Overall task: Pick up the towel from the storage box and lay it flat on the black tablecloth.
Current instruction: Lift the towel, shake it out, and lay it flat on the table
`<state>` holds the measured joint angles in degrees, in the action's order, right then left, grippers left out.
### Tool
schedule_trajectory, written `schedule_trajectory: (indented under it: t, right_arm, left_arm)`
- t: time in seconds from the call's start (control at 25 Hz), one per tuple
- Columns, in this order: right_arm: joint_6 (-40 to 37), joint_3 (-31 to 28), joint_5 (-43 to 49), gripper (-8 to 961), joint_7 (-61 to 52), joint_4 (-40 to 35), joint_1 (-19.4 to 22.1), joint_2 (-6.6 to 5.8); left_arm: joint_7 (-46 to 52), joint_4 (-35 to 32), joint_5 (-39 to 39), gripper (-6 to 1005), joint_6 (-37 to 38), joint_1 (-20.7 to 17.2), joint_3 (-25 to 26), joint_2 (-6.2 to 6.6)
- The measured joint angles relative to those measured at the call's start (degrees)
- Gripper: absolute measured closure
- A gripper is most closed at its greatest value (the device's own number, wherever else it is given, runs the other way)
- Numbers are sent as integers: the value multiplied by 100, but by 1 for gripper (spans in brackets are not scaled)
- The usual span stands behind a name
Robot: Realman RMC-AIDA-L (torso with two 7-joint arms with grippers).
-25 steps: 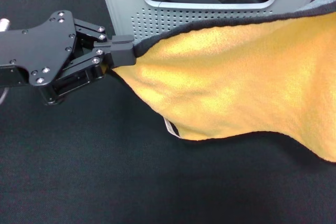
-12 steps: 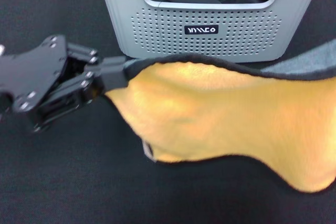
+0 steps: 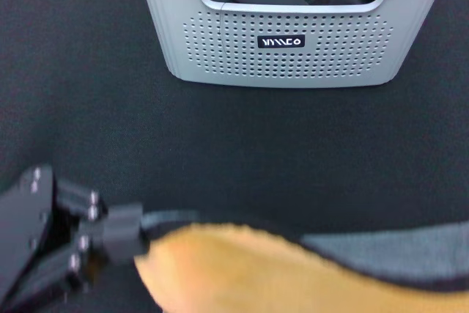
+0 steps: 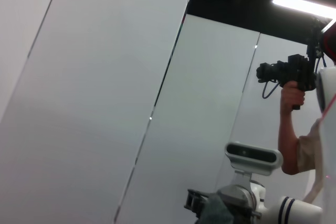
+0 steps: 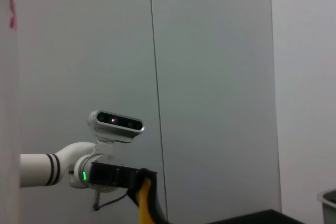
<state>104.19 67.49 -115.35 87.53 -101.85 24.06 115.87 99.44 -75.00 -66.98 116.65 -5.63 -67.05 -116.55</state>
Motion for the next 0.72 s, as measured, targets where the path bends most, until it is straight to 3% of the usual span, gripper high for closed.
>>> schedule_trajectory:
  t: [0.12, 0.36, 0.56, 0.72]
  right_arm:
    - [10, 125, 51, 941, 0, -56, 235, 8]
    - [17, 124, 493, 942, 223, 606, 264, -42]
    - [49, 156, 428, 942, 209, 533, 249, -77]
    - [52, 269, 402, 942, 68, 532, 202, -131]
  left_arm:
    - [38, -132, 12, 971, 6, -348, -242, 16]
    - [129, 207, 82, 970, 5, -394, -342, 6]
    - [165, -204, 302, 970, 9, -695, -573, 61]
    - [221, -104, 292, 970, 8, -768, -644, 74]
